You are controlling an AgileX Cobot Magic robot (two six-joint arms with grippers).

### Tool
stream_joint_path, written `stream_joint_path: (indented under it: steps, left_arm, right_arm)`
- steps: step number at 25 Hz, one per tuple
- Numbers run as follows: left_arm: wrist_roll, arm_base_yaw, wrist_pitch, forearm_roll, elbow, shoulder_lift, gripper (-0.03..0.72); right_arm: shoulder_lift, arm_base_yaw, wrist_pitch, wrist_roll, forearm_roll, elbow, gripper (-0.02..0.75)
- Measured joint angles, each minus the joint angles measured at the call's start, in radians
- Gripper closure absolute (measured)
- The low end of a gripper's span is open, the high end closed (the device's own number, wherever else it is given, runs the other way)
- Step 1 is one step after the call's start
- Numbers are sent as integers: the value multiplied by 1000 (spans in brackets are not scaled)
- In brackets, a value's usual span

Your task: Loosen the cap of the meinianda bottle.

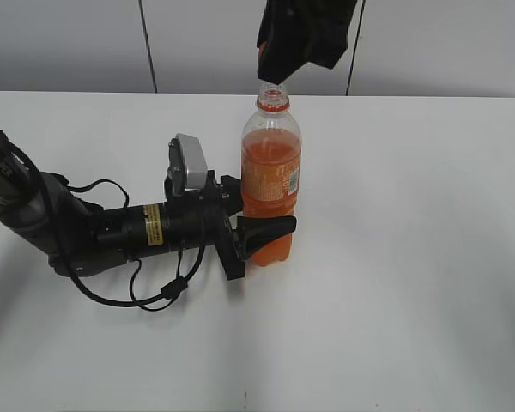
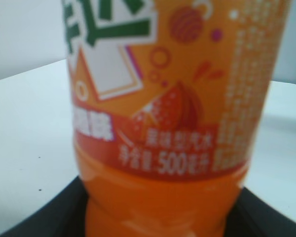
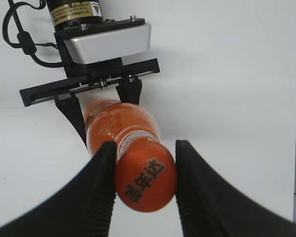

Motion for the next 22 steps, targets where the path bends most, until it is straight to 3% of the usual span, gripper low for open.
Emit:
stream_joint_path:
  steps: [3,12,22]
  left_arm:
    - [0,0,0,1,0,0,293]
    - [1,0,0,1,0,0,293]
    - [1,0,0,2,0,0,293]
  right_arm:
    - [-22,1,0,99,6,0,466]
    - [-66,-23,0,769,-143,0,466]
    - [-99,-169,-3,907,-165,157,467]
